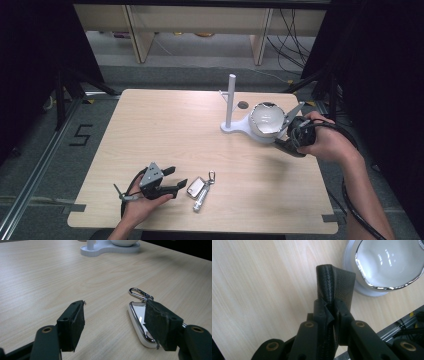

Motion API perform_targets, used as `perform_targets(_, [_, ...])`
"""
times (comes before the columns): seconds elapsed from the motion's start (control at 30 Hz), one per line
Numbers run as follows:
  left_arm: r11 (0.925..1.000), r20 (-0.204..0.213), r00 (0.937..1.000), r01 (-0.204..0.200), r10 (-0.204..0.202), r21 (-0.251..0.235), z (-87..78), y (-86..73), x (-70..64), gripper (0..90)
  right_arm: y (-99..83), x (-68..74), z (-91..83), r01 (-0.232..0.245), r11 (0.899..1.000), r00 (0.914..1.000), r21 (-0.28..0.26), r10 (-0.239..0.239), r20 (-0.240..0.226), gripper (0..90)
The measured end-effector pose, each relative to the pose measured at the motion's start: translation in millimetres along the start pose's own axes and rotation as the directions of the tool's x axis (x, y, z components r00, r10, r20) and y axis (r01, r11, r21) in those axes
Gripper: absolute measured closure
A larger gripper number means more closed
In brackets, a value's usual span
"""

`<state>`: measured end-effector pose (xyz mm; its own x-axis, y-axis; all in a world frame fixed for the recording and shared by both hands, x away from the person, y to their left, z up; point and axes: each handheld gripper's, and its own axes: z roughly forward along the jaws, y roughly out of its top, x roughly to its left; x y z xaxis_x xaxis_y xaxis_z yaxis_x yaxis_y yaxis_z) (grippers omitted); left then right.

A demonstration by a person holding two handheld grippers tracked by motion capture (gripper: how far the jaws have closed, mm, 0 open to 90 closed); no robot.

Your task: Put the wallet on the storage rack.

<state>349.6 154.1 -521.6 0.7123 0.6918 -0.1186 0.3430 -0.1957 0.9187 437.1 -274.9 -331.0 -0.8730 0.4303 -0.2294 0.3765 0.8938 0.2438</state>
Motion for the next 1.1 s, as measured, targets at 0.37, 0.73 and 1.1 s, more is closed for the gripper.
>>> perform_targets(0.37, [1.0000,-0.002,1.0000,0.002,-0.002,0.000,0.0,0.0,0.0,32.2,16.6,-14.2,-22.6,0.047,0.998,0.9956,-0.045,-0.043,0.083,82.4])
perform_targets(0.73, [1.0000,-0.003,1.0000,0.005,-0.005,-0.002,-0.2,-0.1,0.4,32.1,34.4,-32.3,-20.7,0.105,0.993,0.9883,-0.050,-0.098,0.116,82.5])
perform_targets(1.1, [1.0000,-0.008,1.0000,0.004,-0.004,0.003,-0.8,0.1,0.4,32.1,52.4,-49.1,-4.0,0.110,0.992,0.9884,-0.060,-0.103,0.112,82.4])
